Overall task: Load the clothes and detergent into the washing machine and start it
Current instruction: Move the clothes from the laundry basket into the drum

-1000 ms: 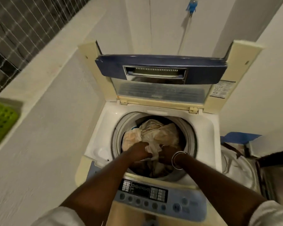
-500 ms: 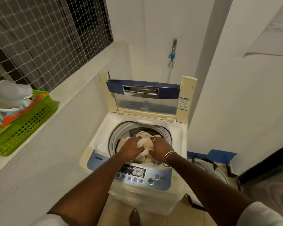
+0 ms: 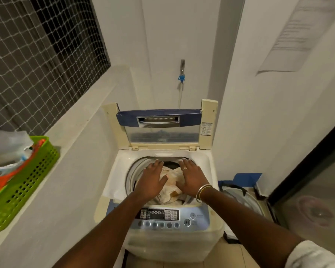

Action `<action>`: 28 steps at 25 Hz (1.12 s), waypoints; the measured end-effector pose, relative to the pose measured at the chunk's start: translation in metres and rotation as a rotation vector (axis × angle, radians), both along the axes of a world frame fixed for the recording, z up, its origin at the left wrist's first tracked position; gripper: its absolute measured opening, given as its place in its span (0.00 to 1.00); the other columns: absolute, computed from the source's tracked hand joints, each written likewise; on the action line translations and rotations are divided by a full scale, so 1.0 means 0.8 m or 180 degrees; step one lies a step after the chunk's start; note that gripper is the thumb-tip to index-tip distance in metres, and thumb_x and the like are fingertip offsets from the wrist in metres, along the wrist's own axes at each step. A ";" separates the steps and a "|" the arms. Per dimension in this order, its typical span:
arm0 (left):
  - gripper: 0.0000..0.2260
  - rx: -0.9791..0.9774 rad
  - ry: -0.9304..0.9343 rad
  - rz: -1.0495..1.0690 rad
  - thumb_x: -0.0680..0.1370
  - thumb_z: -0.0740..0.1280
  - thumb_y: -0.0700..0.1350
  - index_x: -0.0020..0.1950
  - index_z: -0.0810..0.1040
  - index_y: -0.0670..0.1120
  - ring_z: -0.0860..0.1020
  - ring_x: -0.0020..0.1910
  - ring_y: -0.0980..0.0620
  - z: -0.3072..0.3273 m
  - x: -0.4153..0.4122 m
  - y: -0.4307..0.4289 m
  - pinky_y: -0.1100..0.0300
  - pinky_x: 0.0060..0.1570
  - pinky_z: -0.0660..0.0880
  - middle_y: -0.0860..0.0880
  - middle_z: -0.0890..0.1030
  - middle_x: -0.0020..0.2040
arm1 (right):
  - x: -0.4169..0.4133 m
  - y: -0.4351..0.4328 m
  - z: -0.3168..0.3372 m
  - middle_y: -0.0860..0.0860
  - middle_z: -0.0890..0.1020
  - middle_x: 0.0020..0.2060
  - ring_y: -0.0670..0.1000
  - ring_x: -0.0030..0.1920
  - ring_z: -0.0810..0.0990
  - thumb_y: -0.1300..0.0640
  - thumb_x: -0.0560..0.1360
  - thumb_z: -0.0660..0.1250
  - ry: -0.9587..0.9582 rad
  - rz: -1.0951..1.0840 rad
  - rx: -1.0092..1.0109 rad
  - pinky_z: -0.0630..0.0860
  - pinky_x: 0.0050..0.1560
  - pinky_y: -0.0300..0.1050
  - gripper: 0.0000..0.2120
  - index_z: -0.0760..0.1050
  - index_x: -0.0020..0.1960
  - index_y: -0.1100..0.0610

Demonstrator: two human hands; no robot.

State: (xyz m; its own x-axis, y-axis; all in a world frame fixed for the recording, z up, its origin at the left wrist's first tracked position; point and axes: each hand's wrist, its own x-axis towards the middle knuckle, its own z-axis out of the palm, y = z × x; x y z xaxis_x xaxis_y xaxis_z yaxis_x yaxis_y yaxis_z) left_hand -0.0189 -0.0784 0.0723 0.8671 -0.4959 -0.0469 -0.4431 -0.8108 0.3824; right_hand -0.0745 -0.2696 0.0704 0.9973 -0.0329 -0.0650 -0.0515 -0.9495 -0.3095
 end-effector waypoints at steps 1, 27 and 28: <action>0.28 0.0018 0.0023 -0.0039 0.83 0.58 0.57 0.81 0.57 0.48 0.55 0.81 0.45 0.000 0.008 0.002 0.44 0.78 0.56 0.46 0.57 0.82 | 0.004 0.003 -0.001 0.53 0.55 0.79 0.55 0.79 0.52 0.35 0.73 0.63 0.0014 -0.0064 0.0018 0.57 0.77 0.59 0.43 0.50 0.80 0.51; 0.27 0.1667 -0.0164 -0.2478 0.86 0.50 0.54 0.81 0.52 0.43 0.49 0.81 0.38 -0.113 -0.096 -0.346 0.40 0.77 0.52 0.39 0.49 0.82 | -0.186 -0.304 -0.148 0.56 0.59 0.78 0.56 0.77 0.58 0.42 0.78 0.62 0.0491 -0.1870 0.0337 0.58 0.76 0.56 0.36 0.54 0.79 0.57; 0.27 0.1736 -0.0110 -0.2461 0.86 0.49 0.54 0.82 0.51 0.43 0.49 0.81 0.38 -0.114 -0.098 -0.348 0.41 0.77 0.52 0.39 0.49 0.82 | -0.188 -0.309 -0.151 0.55 0.58 0.78 0.56 0.78 0.57 0.41 0.78 0.62 0.0544 -0.1874 0.0335 0.57 0.77 0.57 0.36 0.53 0.79 0.57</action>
